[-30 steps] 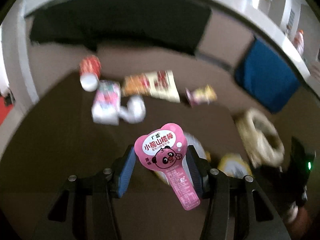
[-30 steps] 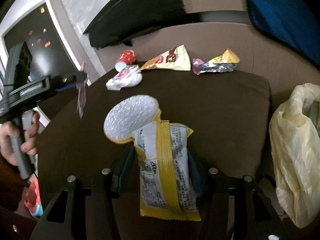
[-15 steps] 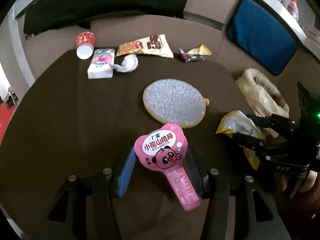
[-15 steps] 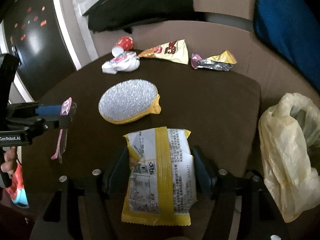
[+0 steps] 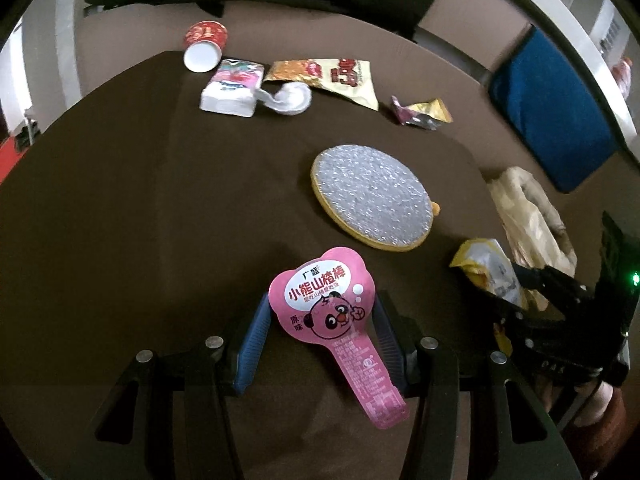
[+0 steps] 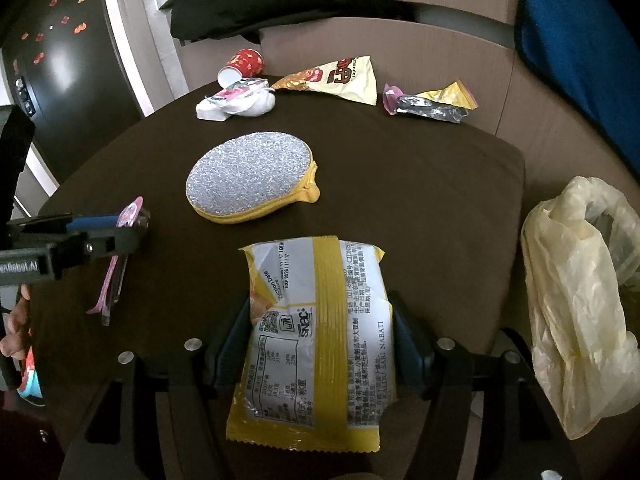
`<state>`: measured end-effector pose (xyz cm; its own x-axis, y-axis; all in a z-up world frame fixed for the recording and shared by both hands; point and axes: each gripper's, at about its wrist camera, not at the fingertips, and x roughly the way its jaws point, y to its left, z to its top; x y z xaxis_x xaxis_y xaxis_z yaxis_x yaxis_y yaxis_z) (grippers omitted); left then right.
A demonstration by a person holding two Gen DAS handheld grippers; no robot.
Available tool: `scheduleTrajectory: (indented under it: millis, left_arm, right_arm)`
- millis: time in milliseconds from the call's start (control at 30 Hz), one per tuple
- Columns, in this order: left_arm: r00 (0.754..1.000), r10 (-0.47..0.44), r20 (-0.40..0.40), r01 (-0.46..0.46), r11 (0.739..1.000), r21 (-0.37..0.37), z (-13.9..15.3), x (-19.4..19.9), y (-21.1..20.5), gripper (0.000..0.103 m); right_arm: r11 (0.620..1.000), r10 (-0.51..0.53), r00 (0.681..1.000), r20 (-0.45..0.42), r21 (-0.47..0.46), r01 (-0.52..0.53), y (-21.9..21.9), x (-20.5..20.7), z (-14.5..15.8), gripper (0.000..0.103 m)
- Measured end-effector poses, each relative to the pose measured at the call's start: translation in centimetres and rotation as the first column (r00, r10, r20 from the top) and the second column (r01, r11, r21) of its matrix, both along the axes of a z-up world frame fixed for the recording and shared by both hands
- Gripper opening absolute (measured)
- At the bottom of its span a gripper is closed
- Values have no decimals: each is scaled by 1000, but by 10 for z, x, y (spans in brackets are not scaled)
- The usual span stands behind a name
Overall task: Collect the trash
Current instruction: 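Carry the yellow snack bag and pink candy package in both tools to the bin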
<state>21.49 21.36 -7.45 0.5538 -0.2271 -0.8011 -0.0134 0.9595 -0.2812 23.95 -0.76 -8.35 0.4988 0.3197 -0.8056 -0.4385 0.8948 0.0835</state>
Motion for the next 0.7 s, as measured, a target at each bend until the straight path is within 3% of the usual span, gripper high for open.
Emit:
scheduleTrajectory:
  millis: [200,333,700]
  left_arm:
    - [1000,9,13,-9,999,35,0,1,-6,52]
    - [999,3,33,-5,999,45,6,-1,-11,52]
    - [961,-10,278,-24,993,117,77,-10,-44,52]
  right_arm:
    - [1000,1,1000,18,-26,0,4,1,-1,63]
    - [998,-3,1000,19,59,2,-4,0,10,55]
    - [990,-68,977,202,137,41,-35,-9,79,51]
